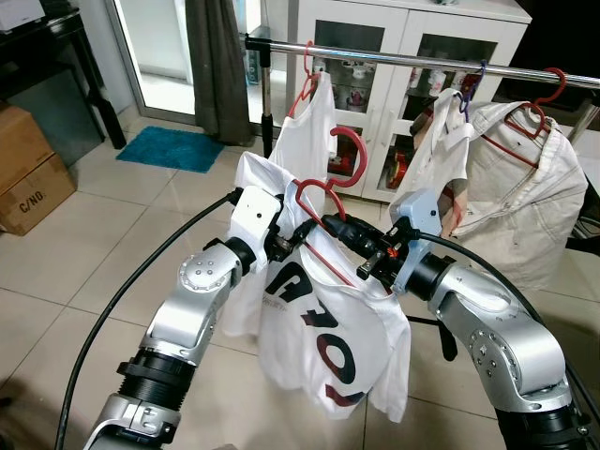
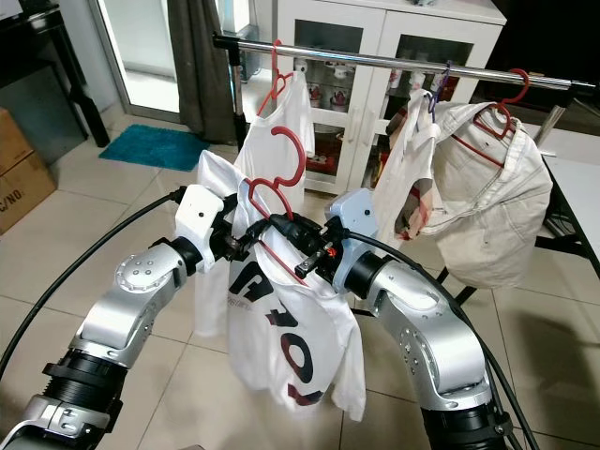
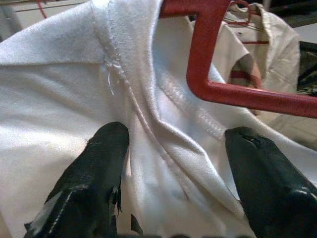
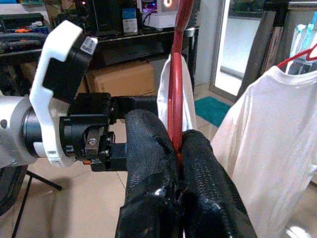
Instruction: Hang hanger
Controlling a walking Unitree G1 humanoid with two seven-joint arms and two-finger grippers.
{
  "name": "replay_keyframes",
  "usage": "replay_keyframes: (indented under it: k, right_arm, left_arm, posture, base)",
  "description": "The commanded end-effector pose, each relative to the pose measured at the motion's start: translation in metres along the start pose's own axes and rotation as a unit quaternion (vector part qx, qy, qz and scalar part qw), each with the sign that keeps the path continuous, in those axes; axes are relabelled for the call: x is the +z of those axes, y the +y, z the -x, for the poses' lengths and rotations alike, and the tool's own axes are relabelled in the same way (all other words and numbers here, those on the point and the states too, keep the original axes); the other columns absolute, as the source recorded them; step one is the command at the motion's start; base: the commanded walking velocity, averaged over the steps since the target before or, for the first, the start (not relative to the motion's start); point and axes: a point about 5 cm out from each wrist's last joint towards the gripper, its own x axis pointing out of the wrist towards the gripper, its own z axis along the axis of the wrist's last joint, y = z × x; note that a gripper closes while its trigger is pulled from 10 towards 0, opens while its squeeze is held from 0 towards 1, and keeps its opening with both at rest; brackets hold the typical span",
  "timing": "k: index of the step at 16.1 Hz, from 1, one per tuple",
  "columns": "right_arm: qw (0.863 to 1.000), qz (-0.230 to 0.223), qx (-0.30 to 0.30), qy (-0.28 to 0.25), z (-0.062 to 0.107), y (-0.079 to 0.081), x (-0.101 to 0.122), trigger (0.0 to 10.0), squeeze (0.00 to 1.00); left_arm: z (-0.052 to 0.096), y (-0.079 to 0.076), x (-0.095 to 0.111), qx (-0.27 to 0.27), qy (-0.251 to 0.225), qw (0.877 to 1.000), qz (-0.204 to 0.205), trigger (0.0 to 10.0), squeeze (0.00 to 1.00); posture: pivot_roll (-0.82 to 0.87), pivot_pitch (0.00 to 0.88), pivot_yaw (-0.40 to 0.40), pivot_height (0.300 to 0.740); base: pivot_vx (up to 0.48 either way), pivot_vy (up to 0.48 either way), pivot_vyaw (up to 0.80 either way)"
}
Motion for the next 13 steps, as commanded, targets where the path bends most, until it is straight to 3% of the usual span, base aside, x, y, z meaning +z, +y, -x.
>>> replay_keyframes:
  k: [1, 13]
  right_arm:
    - [1.000, 0.011, 0.008, -0.025, -0.0001, -0.0009, 0.0142, 0.0, 0.00]
    - [1.000, 0.005, -0.005, -0.013, -0.0043, -0.0095, 0.0090, 0.0, 0.00]
  left_arm:
    - [-0.0021, 0.0030, 0.0023, 0.018, -0.002, 1.000, -0.006, 0.0, 0.00]
    - [0.0019, 0.0065, 0.0072, 0.063, -0.011, 0.997, -0.051, 0.0, 0.00]
  posture:
    - [-0.14, 0.000, -0.034, 0.740]
    - [-0.12, 0.000, -0.054, 0.740]
  base:
    - [0.000, 0.000, 0.00]
    - [0.000, 0.000, 0.00]
